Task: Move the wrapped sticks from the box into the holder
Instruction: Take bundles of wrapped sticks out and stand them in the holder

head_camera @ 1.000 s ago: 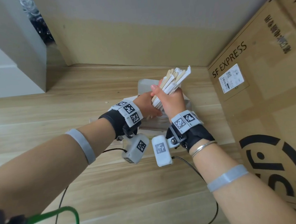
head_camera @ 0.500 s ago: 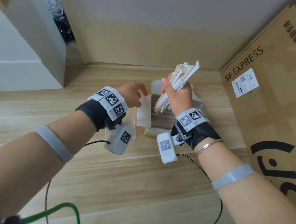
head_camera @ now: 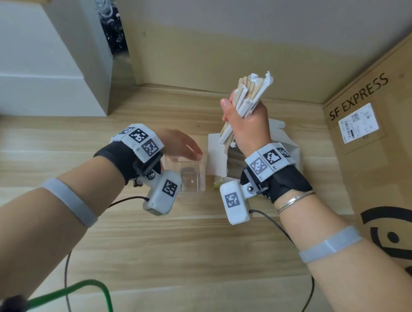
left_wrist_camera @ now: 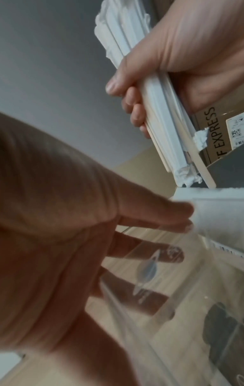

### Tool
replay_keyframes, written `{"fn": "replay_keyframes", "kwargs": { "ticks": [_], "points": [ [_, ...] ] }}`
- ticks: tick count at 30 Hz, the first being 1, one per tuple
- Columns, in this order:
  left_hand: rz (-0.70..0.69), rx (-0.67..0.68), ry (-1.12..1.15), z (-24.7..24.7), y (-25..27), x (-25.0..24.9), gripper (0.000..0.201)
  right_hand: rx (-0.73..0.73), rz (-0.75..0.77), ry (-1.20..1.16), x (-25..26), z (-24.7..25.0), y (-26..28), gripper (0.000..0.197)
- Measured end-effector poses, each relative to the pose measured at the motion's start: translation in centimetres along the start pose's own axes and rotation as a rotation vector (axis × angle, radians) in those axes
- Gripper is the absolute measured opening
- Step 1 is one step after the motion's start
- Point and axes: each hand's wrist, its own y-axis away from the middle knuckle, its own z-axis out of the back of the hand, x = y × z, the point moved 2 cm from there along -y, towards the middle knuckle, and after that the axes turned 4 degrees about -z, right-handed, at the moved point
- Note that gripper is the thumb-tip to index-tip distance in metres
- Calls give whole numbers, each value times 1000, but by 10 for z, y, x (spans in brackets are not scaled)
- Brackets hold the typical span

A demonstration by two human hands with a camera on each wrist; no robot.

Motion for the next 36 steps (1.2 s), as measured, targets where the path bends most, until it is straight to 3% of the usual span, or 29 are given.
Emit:
{"fn": "replay_keyframes", "kwargs": {
  "ticks": [4, 8, 12, 15, 21, 23, 26, 28, 31, 36],
  "points": [
    [-27, -163, 164, 4, -7, 6, 26, 10, -6, -84, 8, -5, 2, 15],
    [-59, -331, 169, 9, -13, 0, 27, 40, 37, -126, 22, -10, 4, 15],
    [-76, -416, 190, 11, -18, -2, 28, 82, 112, -174, 34, -18, 6, 25],
    [-69, -436, 195, 10, -19, -1, 28, 138, 80, -133, 28, -29, 11, 26],
    [-76, -392, 185, 10, -19, 0, 31, 179, -191, 28, -14, -42, 12, 9],
    [-63, -386, 178, 12, -20, 1, 31, 189, -218, 63, -21, -45, 11, 17],
    [-59, -377, 160, 13, -22, 2, 34, 198, -291, 170, -31, -49, 9, 49],
    [-74, -387, 175, 13, -23, 3, 33, 254, -339, 255, -32, -46, 9, 49],
    [-75, -385, 208, 12, -25, 5, 31, 337, -131, 439, -28, -40, 10, 29],
    [-83, -376, 200, 12, -27, 4, 33, 370, -35, 506, -28, -36, 7, 42]
  ]
}}
